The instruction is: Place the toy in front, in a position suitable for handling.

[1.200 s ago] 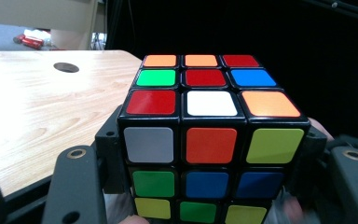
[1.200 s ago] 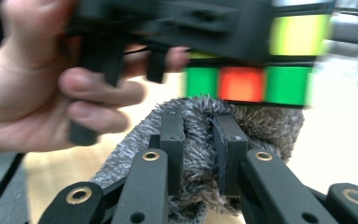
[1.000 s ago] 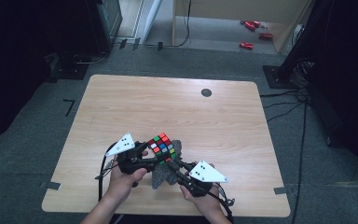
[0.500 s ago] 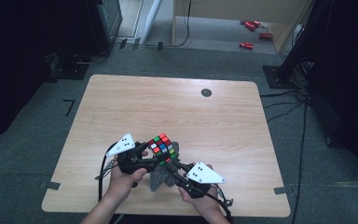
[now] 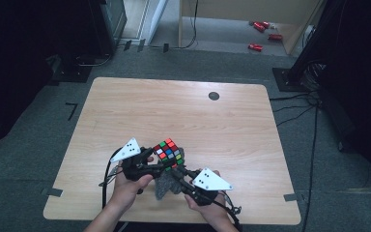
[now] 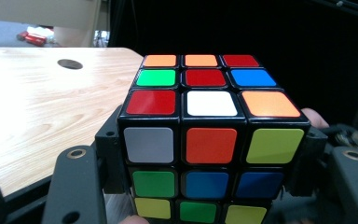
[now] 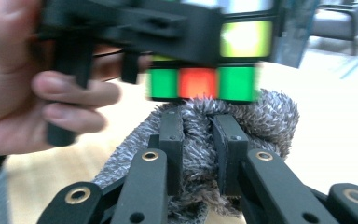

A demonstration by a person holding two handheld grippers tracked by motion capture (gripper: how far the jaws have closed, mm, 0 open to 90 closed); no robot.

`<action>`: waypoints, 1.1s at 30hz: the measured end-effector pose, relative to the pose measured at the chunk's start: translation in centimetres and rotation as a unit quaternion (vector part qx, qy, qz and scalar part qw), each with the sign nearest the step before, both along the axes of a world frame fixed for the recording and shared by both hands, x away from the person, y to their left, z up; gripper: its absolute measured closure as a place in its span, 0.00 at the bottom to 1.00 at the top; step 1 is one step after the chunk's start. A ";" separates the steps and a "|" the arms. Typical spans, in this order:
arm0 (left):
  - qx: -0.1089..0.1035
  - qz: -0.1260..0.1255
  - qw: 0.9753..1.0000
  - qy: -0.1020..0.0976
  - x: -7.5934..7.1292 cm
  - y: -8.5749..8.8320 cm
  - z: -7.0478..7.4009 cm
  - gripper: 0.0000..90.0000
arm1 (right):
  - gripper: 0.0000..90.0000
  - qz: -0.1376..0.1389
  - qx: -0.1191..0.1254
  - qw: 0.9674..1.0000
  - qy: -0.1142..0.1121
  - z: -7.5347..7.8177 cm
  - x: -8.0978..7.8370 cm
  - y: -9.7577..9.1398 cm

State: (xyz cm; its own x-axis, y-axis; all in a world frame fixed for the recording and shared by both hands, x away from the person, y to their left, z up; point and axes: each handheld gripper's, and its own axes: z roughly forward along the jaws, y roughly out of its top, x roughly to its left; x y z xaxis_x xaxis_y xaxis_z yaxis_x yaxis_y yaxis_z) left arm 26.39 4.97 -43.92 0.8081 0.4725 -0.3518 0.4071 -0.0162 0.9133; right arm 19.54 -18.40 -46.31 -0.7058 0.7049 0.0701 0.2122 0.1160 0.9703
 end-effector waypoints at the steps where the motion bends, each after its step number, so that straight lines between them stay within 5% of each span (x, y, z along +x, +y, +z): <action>1: 0.002 0.002 1.000 0.000 0.0 0.0 0.0 0.39 | 0.86 -0.007 -0.001 1.000 -0.001 -0.1 0.2 -0.3; 10: 0.007 0.003 1.000 0.000 0.1 0.0 -0.1 0.39 | 0.86 -0.049 -0.018 0.998 0.025 -1.1 1.6 -1.6; 33: 0.008 0.007 1.000 0.000 0.2 0.4 -0.1 0.39 | 0.85 -0.061 -0.018 0.997 0.037 -1.2 2.1 -2.3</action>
